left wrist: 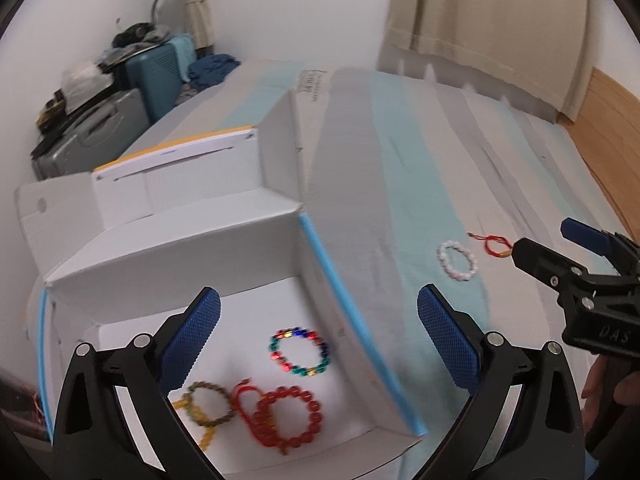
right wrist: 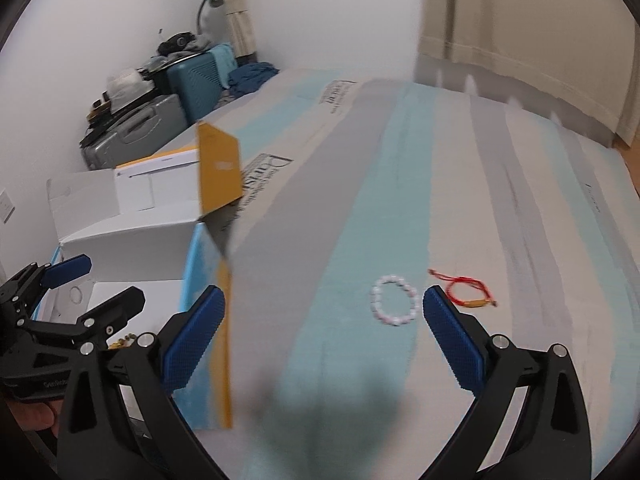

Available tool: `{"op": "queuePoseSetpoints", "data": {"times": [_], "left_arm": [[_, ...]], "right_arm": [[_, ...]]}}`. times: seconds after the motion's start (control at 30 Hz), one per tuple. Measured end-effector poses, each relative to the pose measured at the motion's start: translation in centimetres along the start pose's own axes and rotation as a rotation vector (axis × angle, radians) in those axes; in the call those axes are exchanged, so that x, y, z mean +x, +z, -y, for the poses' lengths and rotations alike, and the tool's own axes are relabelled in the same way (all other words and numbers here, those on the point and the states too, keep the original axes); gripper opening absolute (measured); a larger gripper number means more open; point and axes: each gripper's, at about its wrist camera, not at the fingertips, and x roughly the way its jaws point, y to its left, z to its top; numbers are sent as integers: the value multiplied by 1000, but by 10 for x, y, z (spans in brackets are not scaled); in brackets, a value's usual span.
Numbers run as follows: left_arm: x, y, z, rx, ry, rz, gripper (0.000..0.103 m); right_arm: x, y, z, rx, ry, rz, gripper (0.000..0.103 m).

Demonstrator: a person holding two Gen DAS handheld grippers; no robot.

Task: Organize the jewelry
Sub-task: 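Move both open tools out of the box toward the pearl and red string bracelets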

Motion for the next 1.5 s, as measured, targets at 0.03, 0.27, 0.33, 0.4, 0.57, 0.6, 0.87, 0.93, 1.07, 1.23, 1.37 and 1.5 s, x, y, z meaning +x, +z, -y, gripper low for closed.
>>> {"op": "queuePoseSetpoints", "data": {"times": [0.03, 0.27, 0.33, 0.4, 0.57, 0.6, 0.87, 0.93, 1.07, 1.23, 1.37, 1.5], "left_arm": [[2, 2, 6, 8, -10, 2, 97], [22, 9, 48, 58, -54, -23, 97], [27, 12, 60, 72, -65, -27, 97], [32, 14, 71, 83, -79, -28, 97], [50, 21, 101, 104, -96, -41, 97], [53, 20, 104, 112, -93, -43, 97], [93, 17, 138, 140, -128, -88, 97], [103, 16, 146, 148, -140, -107, 97], [117, 20, 157, 133, -153, -103, 97], [143, 20, 167, 136, -154, -127, 97], [159, 16, 176, 163, -152, -145, 97], [171, 15, 182, 166, -161, -148, 97]], "right_arm": [[-1, 2, 9, 6, -8, 1, 95], [-1, 9, 56, 59, -57, -17, 95], [0, 12, 71, 75, -77, -36, 95], [2, 13, 83, 88, -90, -54, 95], [13, 15, 114, 122, -92, -96, 95], [16, 14, 119, 123, -93, -98, 95], [60, 10, 150, 139, -128, -156, 95], [72, 8, 156, 136, -133, -180, 95], [90, 8, 168, 141, -145, -194, 95], [115, 4, 180, 143, -143, -223, 95], [134, 0, 188, 152, -144, -249, 95], [150, -3, 191, 152, -138, -259, 95]]}}
